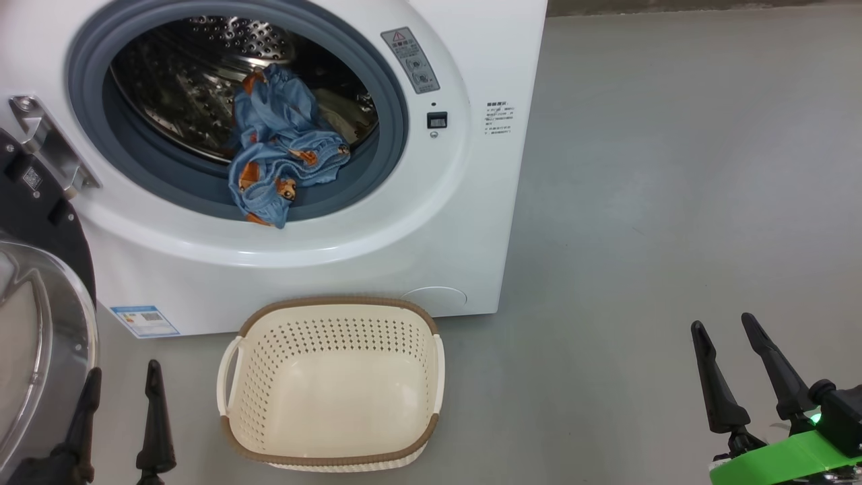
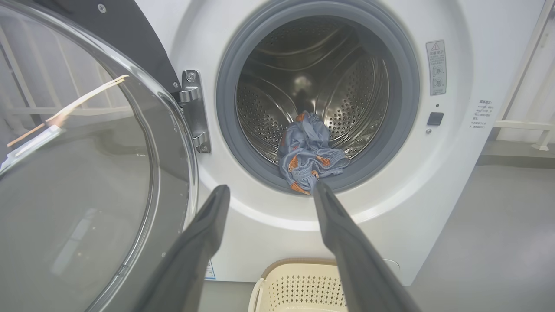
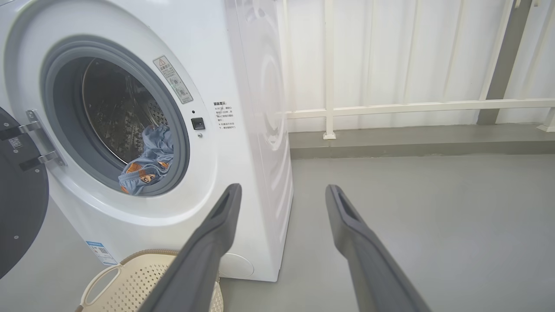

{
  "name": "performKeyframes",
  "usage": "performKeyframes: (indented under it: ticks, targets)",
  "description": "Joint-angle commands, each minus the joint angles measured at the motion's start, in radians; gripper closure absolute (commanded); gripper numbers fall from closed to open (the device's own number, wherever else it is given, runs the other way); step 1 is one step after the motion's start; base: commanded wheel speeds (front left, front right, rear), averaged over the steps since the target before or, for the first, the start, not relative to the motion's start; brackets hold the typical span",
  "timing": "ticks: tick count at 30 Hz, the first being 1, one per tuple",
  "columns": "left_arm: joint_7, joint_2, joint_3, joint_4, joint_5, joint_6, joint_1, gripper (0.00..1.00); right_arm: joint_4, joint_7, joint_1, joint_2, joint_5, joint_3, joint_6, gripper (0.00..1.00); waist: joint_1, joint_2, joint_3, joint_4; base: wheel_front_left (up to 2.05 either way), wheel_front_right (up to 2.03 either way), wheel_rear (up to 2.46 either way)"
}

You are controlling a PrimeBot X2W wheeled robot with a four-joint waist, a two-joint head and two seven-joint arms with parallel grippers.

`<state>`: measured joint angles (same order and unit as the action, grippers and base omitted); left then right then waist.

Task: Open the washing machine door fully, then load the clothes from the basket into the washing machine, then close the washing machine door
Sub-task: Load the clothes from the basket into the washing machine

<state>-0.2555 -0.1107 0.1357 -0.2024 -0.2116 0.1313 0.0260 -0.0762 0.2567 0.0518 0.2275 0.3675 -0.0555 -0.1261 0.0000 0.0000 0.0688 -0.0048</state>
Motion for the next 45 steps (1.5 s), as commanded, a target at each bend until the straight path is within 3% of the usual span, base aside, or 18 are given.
performKeyframes:
  ticks: [1, 11, 21, 45]
  targets:
    - [-0.006, -0.018, 0.037, 0.031, -0.009, -0.001, 0.005, 0.00, 0.028, 0.005, -0.004, 0.025, 0.001, -0.011, -0.005, 0.00, 0.0000, 0.0000, 0.002, -0.001, 0.00, 0.00, 0.00]
    - [-0.006, -0.017, 0.037, 0.027, -0.015, -0.001, 0.014, 0.00, 0.035, 0.005, -0.011, 0.022, 0.000, -0.011, -0.005, 0.00, 0.0000, 0.0000, 0.023, -0.005, 0.00, 0.00, 0.00]
    - [-0.006, -0.033, 0.017, -0.020, -0.041, -0.001, 0.110, 0.00, 0.047, 0.005, -0.064, 0.010, -0.008, -0.016, -0.005, 0.00, 0.0000, 0.0000, 0.132, -0.012, 0.00, 0.00, 0.00]
    - [-0.006, -0.188, -0.164, -0.382, -0.134, -0.001, 0.719, 0.00, 0.062, 0.005, -0.292, -0.050, -0.028, -0.071, -0.005, 0.00, 0.0000, 0.0000, 0.457, -0.090, 0.00, 0.00, 0.00]
